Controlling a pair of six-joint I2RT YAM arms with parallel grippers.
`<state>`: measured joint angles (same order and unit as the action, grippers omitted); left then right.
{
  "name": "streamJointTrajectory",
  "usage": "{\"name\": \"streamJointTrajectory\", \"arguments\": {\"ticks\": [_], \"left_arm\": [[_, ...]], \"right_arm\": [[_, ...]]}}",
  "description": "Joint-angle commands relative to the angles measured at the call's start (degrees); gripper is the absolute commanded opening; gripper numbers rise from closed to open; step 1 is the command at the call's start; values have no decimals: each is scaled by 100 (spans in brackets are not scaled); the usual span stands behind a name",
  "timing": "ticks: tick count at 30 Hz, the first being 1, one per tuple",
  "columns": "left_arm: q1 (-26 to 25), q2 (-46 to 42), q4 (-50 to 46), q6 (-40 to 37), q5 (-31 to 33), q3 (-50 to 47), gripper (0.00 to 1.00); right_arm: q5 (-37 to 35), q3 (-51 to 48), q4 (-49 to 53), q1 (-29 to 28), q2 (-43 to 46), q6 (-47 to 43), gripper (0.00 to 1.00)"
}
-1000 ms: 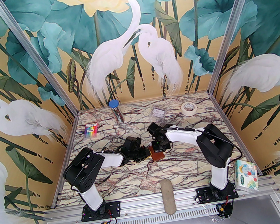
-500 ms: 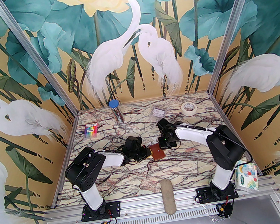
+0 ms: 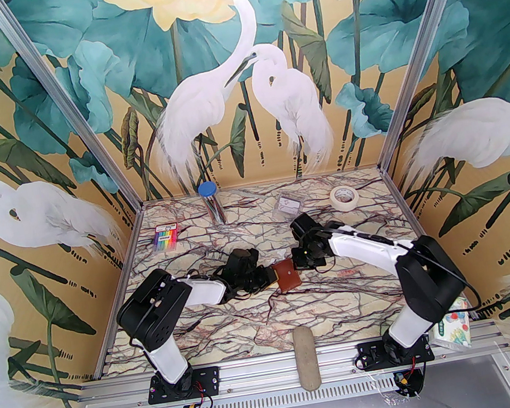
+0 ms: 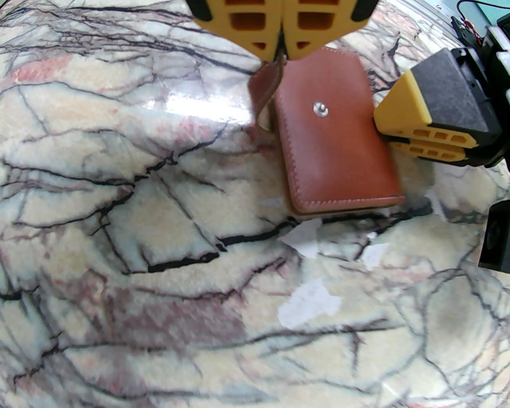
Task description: Put the credit cards into the card holder
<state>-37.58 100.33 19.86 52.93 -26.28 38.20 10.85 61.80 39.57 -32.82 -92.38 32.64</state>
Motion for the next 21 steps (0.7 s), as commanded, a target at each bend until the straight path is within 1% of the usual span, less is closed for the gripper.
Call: {"name": "streamJointTrajectory", "arguments": {"ticks": [1, 4, 9, 12, 14, 18, 21], "left_arm": [[49, -557, -584, -35, 596, -350, 52], [78, -1075, -1017, -158, 692, -355, 61], [262, -2002, -1671, -313, 809, -500, 71], [419, -2426, -2026, -426, 817, -556, 72], [509, -2656, -2267, -538, 847, -588, 75], [676, -3062, -2542, -625, 890, -678, 77], [717, -3240, -2711, -673, 871, -636, 77]], "right_arm": [[97, -122, 140, 64, 380, -155, 0], [121, -162, 271, 101, 731, -177, 0], [61, 27, 833, 140, 1338, -226, 0], [-99, 296, 1328, 138, 1585, -191, 0], [-5, 442, 1448, 123, 1700, -153, 0], [316, 581, 1205, -95, 1724, 22, 0], [352, 727, 954, -409, 1382, 157, 0]]}}
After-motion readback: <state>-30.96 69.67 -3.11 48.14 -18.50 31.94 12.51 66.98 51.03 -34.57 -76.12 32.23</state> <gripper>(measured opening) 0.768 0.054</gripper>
